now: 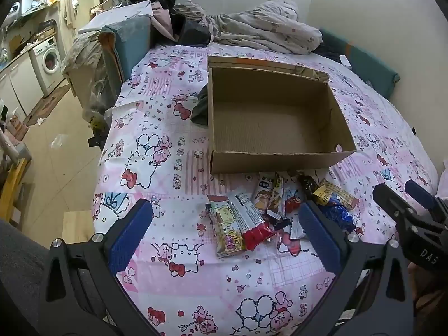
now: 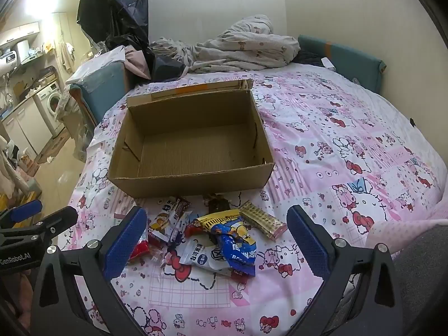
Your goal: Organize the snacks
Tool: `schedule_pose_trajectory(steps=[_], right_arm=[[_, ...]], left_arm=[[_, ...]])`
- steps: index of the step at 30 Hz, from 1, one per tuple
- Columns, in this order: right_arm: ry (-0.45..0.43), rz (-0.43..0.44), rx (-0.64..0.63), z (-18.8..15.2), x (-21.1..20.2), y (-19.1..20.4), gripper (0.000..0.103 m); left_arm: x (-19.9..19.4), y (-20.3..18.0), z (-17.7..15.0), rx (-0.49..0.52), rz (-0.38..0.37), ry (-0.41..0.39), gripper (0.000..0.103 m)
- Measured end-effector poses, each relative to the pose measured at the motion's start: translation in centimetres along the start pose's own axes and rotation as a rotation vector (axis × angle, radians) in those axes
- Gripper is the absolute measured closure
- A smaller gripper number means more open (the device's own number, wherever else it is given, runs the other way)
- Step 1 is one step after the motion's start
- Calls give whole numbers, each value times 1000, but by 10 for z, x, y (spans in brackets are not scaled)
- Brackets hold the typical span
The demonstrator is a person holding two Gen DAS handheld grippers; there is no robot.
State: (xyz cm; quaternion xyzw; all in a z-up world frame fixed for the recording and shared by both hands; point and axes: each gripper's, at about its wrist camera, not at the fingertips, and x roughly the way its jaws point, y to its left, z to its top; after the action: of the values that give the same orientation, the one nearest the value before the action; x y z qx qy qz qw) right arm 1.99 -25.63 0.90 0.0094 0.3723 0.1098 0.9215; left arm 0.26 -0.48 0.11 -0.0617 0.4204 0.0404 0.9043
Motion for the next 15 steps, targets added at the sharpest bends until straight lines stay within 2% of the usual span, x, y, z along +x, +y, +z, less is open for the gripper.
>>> schedule_pose_trajectory(steps=[15], right_arm=[[0, 1, -1, 2, -1, 1, 1]], left_arm=[[0, 1, -1, 1, -7, 0, 0]])
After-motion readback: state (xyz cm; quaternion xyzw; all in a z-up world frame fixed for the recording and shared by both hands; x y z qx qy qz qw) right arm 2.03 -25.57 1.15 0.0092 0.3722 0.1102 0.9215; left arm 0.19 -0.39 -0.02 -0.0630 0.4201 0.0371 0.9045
